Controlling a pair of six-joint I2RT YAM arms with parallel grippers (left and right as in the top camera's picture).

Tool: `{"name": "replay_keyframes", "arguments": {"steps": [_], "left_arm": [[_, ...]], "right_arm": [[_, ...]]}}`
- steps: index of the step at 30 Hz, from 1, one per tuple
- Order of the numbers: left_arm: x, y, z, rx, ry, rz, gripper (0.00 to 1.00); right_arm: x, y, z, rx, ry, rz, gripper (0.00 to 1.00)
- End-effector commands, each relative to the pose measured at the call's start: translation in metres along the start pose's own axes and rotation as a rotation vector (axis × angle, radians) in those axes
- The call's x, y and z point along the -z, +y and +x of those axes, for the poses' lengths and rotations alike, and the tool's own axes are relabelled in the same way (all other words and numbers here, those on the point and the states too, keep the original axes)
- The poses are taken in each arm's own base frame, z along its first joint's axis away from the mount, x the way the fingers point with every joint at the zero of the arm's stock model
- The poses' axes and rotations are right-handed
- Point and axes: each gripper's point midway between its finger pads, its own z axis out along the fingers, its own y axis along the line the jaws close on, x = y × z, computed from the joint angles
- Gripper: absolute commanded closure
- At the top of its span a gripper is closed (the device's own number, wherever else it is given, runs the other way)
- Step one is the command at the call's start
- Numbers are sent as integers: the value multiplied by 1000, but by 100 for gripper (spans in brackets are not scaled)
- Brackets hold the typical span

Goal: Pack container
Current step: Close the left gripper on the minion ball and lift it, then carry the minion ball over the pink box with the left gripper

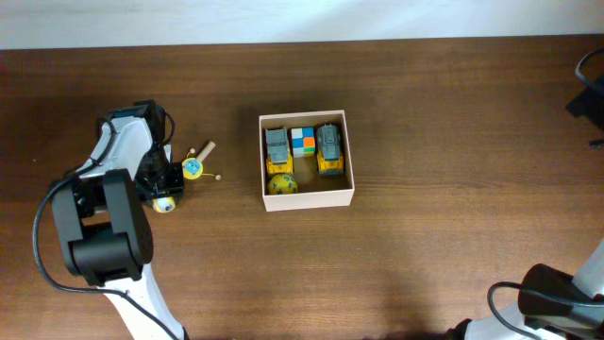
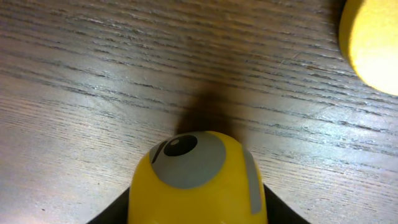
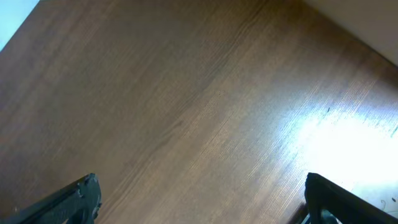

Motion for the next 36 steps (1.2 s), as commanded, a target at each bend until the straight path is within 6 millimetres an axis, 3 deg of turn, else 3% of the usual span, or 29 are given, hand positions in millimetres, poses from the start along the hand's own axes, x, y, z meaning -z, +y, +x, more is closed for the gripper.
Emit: {"name": "replay_keyframes", "arguments": {"steps": [1, 5, 11, 20, 24, 28, 31, 36], "left_arm": [[4, -3, -1, 5, -16, 32, 59], [8, -10, -3, 6, -25, 75, 59], [38, -19, -17, 6, -67, 145, 61], [135, -38, -38, -61, -224, 175, 60], [185, -76, -34, -242, -316, 255, 60], [220, -119, -17, -440, -379, 315, 60], [231, -150, -1, -574, -399, 320, 60], [231, -198, 32, -802, -381, 297, 59]], "right_arm": [[-3, -4, 0, -12, 3, 22, 1], [-3, -4, 0, -12, 3, 22, 1], [-3, -4, 0, -12, 3, 22, 1], [-3, -4, 0, -12, 3, 22, 1], [-3, -4, 0, -12, 3, 22, 1], [-3, -4, 0, -12, 3, 22, 1], [-3, -4, 0, -12, 3, 22, 1], [-3, -4, 0, -12, 3, 22, 1]]}}
